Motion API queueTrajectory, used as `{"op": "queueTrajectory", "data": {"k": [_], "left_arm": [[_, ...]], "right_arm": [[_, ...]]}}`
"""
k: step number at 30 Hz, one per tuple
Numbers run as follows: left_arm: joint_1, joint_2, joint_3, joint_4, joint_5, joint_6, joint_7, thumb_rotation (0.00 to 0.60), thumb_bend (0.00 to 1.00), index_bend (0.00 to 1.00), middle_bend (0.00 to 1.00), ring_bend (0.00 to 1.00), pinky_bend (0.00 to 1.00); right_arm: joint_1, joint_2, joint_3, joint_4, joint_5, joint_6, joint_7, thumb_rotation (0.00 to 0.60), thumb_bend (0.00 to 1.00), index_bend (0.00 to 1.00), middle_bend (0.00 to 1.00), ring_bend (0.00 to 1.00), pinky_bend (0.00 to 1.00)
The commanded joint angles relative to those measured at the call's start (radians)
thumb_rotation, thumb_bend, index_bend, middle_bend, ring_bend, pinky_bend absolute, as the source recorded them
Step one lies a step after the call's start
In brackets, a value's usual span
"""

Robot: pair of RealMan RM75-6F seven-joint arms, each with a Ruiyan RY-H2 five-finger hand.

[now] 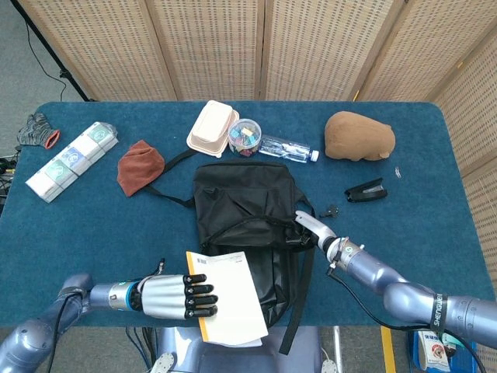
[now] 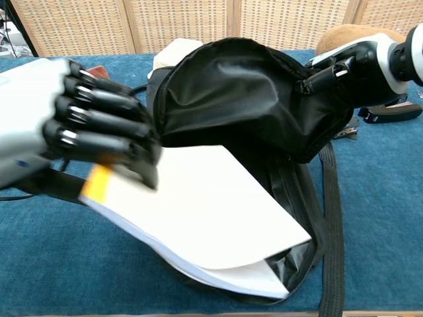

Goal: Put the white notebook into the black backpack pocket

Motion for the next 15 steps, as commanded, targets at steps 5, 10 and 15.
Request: {"op": "queueTrajectory", "data": {"k": [5,10,15], "left_arm": [[-0.067,-0.086,0.023,0.101,-0.027,-0.079,0.012,0.600,0.49,0.78,0.60,0.53,0.69],[-0.083,-0.122,0.046,0.157,-0.048,-0.133,0.003,0.600,0.49,0.78,0.60,0.53,0.69],[-0.091,-0.149,0.070,0.203,-0.067,-0.182,-0.002,0.600,0.49,0.78,0.60,0.53,0.69]], "right_arm": [[-0.001,0.025,-0.004,-0.017,-0.017,-0.027,0.013,0.600,0.92,0.58,0.54,0.31,0.08],[-0.006,0.035,0.004,-0.019,-0.034,-0.056,0.028,0.600,0.93,0.59,0.55,0.31,0.05],[-0.011,0.047,0.018,-0.019,-0.052,-0.092,0.046,0.600,0.94,0.60,0.56,0.31,0.05]]}}
